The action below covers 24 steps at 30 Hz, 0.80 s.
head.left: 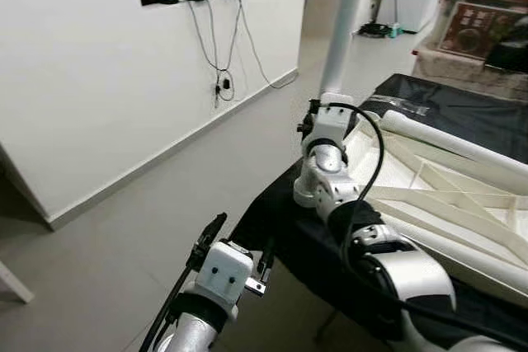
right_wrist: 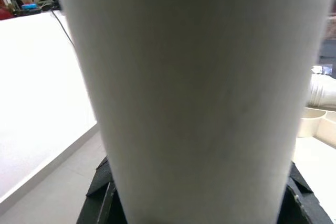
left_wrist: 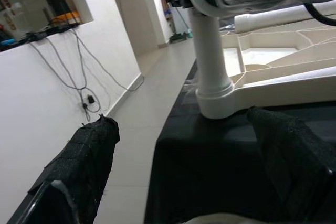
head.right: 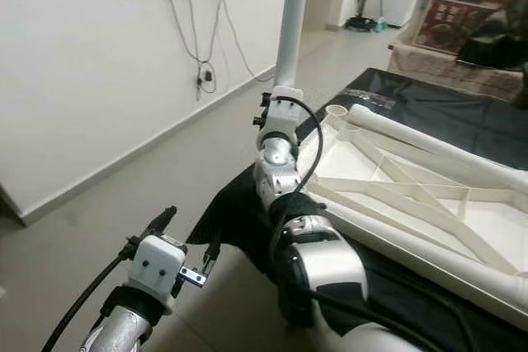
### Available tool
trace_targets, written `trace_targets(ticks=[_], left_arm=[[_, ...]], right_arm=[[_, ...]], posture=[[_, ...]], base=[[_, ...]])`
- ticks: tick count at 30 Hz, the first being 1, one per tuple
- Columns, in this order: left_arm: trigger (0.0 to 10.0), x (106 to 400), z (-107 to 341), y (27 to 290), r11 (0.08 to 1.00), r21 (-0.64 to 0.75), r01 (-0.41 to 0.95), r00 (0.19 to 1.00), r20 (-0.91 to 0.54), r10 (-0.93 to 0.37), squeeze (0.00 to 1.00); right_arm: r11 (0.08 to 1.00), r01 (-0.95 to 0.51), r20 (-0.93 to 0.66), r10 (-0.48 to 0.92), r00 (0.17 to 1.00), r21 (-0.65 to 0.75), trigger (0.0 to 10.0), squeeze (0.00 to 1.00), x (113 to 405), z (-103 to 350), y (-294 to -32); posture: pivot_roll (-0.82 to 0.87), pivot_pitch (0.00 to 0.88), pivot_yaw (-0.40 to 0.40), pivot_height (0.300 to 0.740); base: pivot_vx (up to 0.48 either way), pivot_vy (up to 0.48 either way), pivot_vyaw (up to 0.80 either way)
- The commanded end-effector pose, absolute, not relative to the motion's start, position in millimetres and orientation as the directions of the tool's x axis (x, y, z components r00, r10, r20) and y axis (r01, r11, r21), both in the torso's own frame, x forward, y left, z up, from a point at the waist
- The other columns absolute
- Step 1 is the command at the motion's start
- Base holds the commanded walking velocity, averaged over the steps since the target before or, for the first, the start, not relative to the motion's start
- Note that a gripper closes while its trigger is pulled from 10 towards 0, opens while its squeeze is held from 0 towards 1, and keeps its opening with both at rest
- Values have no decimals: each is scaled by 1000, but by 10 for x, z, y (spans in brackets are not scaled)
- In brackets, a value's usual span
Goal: Building children table
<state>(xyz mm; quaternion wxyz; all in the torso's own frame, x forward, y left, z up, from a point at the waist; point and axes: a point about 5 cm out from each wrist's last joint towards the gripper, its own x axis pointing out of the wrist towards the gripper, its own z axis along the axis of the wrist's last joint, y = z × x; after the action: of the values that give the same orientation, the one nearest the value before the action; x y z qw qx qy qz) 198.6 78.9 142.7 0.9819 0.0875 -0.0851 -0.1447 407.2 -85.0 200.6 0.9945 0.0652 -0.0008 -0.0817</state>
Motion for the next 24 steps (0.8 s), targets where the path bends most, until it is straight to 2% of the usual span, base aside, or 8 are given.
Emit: trace_targets(ticks=[1, 2, 4, 6, 7, 8, 17, 24], left_arm=[[10000, 1993, 1412, 792, 941, 199, 275, 943, 134, -304, 0], [10000, 1994, 1410, 799, 941, 201, 273, 944, 133, -303, 0], [10000, 1994, 1408, 802, 941, 202, 272, 944, 133, -302, 0], [10000, 1994, 1407, 805, 941, 203, 272, 944, 132, -301, 0], [10000, 1992, 1403, 804, 941, 203, 272, 944, 132, -302, 0], [10000, 1991, 1401, 800, 940, 203, 274, 944, 131, -303, 0], [10000, 1987, 1396, 786, 940, 200, 276, 943, 131, -305, 0], [10000, 1991, 1402, 784, 940, 203, 274, 943, 133, -304, 0]], right_arm=[[951, 200, -136, -171, 976, 235, 10000, 0, 4016, 1751, -840], [957, 162, -104, -140, 985, 240, 10000, 1000, 4013, 1781, -786], [960, 118, -76, -102, 992, 255, 10000, 1000, 4014, 1809, -750], [962, 85, -51, -74, 996, 259, 10000, 859, 4017, 1834, -730], [961, 49, -26, -44, 999, 271, 10000, 510, 4021, 1860, -727], [960, 1, 9, -3, 1000, 279, 10000, 0, 4030, 1898, -737], [871, -404, 107, 390, 915, 280, 10000, 0, 4056, 2047, -680], [626, -734, 169, 719, 674, 262, 10000, 0, 3989, 2198, -527]], posture=[[30, 17, -16, 740], [33, 12, -13, 740], [33, 12, -13, 740], [33, 12, -13, 740], [31, 8, -13, 740], [31, 8, -13, 740], [31, 2, -11, 740], [48, 0, -26, 740]], base=[[0, 0, 0], [0, 0, 0], [0, 0, 0], [0, 0, 0], [0, 0, 0], [0, 0, 0], [0, 0, 0], [0, 0, 0]])
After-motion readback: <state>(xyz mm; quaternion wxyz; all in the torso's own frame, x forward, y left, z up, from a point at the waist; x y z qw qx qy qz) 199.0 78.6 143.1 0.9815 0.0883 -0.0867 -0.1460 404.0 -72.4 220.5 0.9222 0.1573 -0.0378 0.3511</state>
